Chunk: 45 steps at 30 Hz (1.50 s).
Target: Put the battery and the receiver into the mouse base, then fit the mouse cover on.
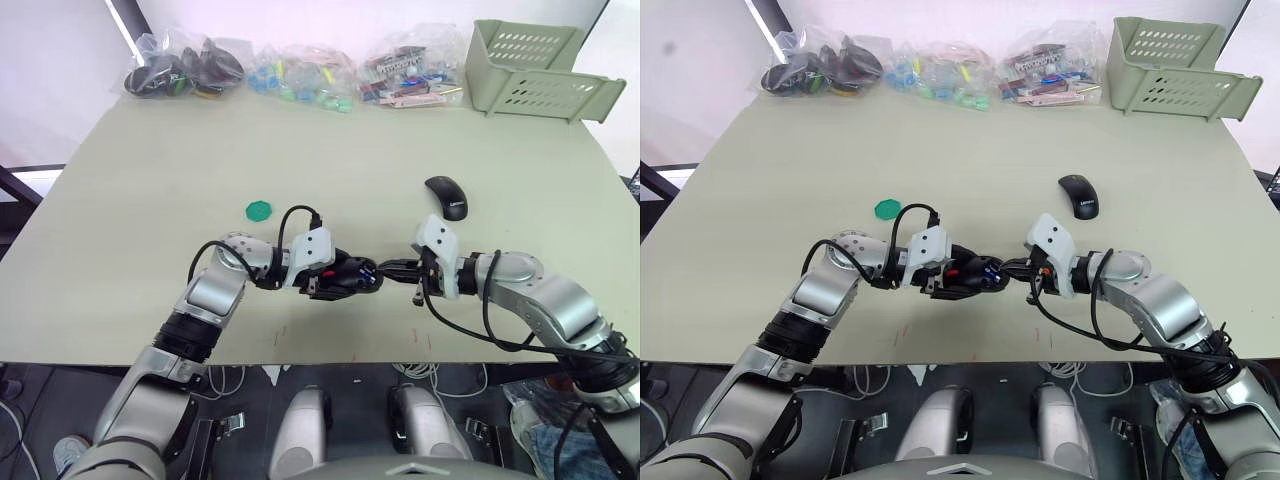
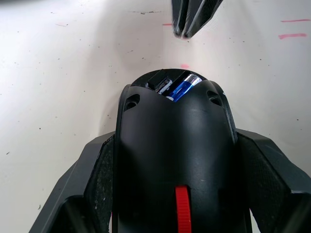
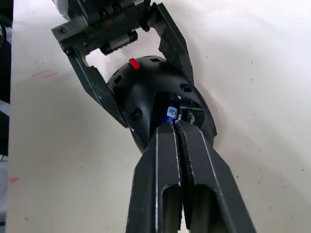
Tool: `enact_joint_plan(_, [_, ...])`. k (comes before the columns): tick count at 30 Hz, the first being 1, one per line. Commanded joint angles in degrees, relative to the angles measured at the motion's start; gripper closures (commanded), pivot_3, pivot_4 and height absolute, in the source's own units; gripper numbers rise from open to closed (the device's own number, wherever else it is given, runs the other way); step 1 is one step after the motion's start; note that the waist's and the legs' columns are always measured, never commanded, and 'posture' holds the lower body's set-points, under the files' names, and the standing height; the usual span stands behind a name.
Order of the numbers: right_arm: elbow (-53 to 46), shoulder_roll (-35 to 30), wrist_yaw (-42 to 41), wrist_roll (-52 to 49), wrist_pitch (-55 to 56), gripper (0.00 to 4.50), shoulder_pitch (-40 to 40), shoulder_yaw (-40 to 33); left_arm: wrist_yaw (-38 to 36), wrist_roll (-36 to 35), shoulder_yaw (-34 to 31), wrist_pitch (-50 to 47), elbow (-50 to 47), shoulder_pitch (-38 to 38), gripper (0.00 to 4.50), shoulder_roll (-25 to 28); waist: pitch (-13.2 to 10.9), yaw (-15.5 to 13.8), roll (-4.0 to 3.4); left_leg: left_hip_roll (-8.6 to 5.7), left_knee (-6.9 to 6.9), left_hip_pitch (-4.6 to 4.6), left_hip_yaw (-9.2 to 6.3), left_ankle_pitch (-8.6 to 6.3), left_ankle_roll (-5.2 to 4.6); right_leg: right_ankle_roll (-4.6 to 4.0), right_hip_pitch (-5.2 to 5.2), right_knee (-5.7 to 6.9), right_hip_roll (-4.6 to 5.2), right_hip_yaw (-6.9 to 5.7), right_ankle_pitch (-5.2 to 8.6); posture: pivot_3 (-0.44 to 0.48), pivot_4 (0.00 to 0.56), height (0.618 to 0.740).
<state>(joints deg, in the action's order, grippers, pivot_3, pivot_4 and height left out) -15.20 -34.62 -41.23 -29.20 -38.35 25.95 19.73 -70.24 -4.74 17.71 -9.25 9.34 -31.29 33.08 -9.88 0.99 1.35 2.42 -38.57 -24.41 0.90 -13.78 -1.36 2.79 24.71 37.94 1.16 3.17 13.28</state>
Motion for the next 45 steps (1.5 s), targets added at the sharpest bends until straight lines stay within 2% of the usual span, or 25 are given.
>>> enact_joint_plan(1, [0.57, 2.10, -1.51, 1.78, 1.27, 4.44, 1.34, -0.29, -0.28, 1.34, 0.59, -0.60, 1.02, 0.44, 1.51, 1.17, 0.00, -0.04, 0.00, 0.02, 0.00, 0.00, 0.00, 0.00, 0.00, 0.00, 0.00, 0.00, -0.02, 0.00, 0.00, 0.000, 0.150, 0.740])
enact_joint_plan(17, [7.15, 7.47, -2.62, 9.68, 3.09, 4.44, 1.00, -0.33, -0.42, 0.98, 0.53, -1.64, -0.05, 0.32, 1.51, 1.42, 0.01, -0.01, -0.01, 0.04, 0.00, 0.05, 0.04, 0.00, 0.00, -0.01, -0.01, 0.05, -0.06, 0.04, -0.01, 0.000, 0.150, 0.740])
enact_joint_plan(22, [8.51, 6.75, -3.83, 11.84, 0.81, 4.44, -0.35, 2.93, -0.26, 0.80, 0.45, -2.28, -0.78, 0.49, 1.51, 1.38, 0.02, 0.00, -0.01, 0.04, 0.00, 0.12, 0.08, 0.00, 0.00, -0.01, -0.05, 0.06, -0.06, 0.08, -0.01, 0.000, 0.150, 0.740])
enact_joint_plan(27, [9.71, 6.94, -3.92, 12.88, -0.30, 4.44, -0.92, 3.05, -0.10, 0.72, 0.48, -2.76, -1.18, 0.61, 1.51, 1.41, 0.03, 0.05, 0.00, 0.05, 0.15, 0.70, 0.17, 0.00, 0.00, -0.03, -0.54, 0.01, -0.07, 0.16, 0.02, 0.000, 0.150, 0.740])
enact_joint_plan(33, [3.46, 7.46, -6.10, 6.39, 2.35, 4.44, -0.20, -6.11, 0.10, 0.71, 0.55, -3.00, -1.23, 0.47, 1.51, 1.23, 0.04, -0.02, 0.01, 0.06, 0.14, 0.70, 0.16, 0.00, 0.00, -0.02, -0.55, 0.01, -0.08, 0.16, 0.02, 0.000, 0.150, 0.740])
enact_joint_plan(36, [-1.71, 4.52, -7.10, 5.33, 4.87, 4.44, -1.48, -10.62, 0.26, 0.74, 0.58, -2.95, -1.12, 0.42, 1.51, 1.06, 0.01, -0.06, -0.02, 0.06, 0.14, 0.63, 0.19, -0.01, 0.01, -0.02, -0.52, -0.02, -0.07, 0.18, 0.01, 0.000, 0.150, 0.740])
enact_joint_plan(41, [-6.77, -1.34, -12.05, -2.12, 0.51, 4.44, -4.54, -16.81, 0.60, 0.85, 0.69, -2.84, -1.10, 0.48, 1.51, 0.80, 0.02, -0.08, 0.00, 0.06, 0.17, 0.64, 0.16, -0.01, 0.01, -0.03, -0.53, -0.05, -0.07, 0.16, 0.02, 0.000, 0.150, 0.740])
enact_joint_plan(44, [-10.26, -5.80, -14.77, -5.99, -0.76, 3.66, -7.87, -21.80, 0.82, 0.94, 0.71, -2.68, -1.14, 0.51, 1.51, 0.77, 0.01, -0.18, -0.02, 0.06, 0.16, 0.65, 0.16, -0.01, 0.01, -0.02, -0.53, -0.02, -0.08, 0.17, 0.02, 0.000, 0.150, 0.740])
enact_joint_plan(45, [-11.31, -7.56, -15.85, -6.40, -0.45, 3.16, -9.29, -23.03, 0.83, 0.94, 0.70, -2.62, -1.09, 0.49, 1.51, 0.79, 0.01, -0.25, -0.01, 0.06, 0.16, 0.64, 0.16, -0.01, 0.01, -0.02, -0.53, -0.03, -0.07, 0.17, 0.02, 0.000, 0.150, 0.740])
